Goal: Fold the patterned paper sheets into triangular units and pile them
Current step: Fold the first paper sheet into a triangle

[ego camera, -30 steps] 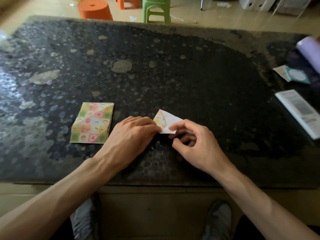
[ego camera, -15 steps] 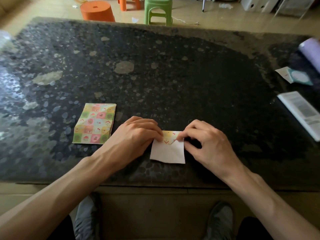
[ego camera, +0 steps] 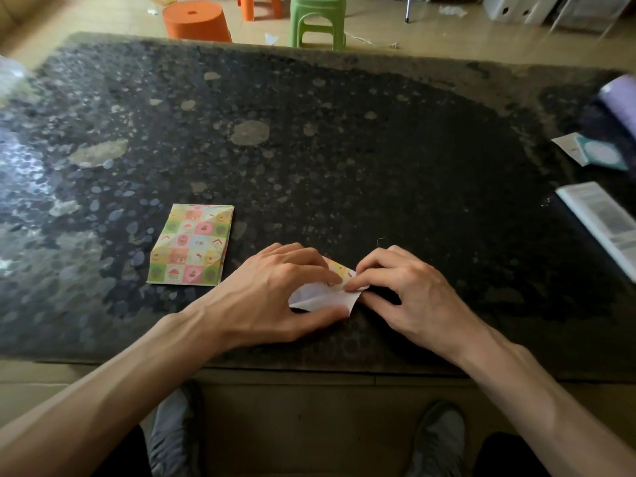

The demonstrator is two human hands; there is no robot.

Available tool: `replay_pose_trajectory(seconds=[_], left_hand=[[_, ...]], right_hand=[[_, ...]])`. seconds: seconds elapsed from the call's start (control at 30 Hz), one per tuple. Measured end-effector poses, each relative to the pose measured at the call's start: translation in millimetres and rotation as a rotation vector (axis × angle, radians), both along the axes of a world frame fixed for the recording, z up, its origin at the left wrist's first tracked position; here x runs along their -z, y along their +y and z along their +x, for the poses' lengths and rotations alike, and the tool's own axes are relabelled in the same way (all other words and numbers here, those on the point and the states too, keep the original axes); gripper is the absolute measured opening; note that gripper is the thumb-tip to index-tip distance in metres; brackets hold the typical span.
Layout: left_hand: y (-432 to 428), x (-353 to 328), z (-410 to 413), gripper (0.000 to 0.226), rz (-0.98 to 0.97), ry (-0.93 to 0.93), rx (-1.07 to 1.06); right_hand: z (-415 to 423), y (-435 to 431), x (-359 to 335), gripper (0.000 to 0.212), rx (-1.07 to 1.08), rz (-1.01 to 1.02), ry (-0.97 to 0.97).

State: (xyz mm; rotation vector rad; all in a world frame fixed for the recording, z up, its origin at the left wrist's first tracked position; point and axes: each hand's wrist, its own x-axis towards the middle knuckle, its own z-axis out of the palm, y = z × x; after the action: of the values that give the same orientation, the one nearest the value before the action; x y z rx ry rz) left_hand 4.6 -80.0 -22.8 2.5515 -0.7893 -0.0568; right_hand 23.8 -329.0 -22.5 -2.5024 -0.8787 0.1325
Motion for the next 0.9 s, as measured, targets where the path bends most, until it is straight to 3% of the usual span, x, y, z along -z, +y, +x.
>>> replay_pose_trajectory(seconds=[0.13, 0.3, 0.63, 0.9], left_hand=[[-0.6, 0.8, -2.8, 0.067, 0.052, -0.007, 0.031], [-6.0, -1.1, -5.5, 0.050, 0.004, -0.026, -0.036], [-8.8, 7.4, -6.5, 0.047, -0.081, -0.058, -0.165], [-5.1, 12.8, 2.6, 0.045, -0.118, -0.045, -0.348]], right_hand=[[2.2, -2.5, -2.4, 0.021, -0.011, 0.008, 0.043], [9.4, -12.1, -6.0, 0.015, 0.095, 0.023, 0.065], [15.1, -8.8, -0.3, 0.014, 0.226, 0.026, 0.225], [10.9, -0.4, 4.4, 0.010, 0.304, 0.021, 0.204]])
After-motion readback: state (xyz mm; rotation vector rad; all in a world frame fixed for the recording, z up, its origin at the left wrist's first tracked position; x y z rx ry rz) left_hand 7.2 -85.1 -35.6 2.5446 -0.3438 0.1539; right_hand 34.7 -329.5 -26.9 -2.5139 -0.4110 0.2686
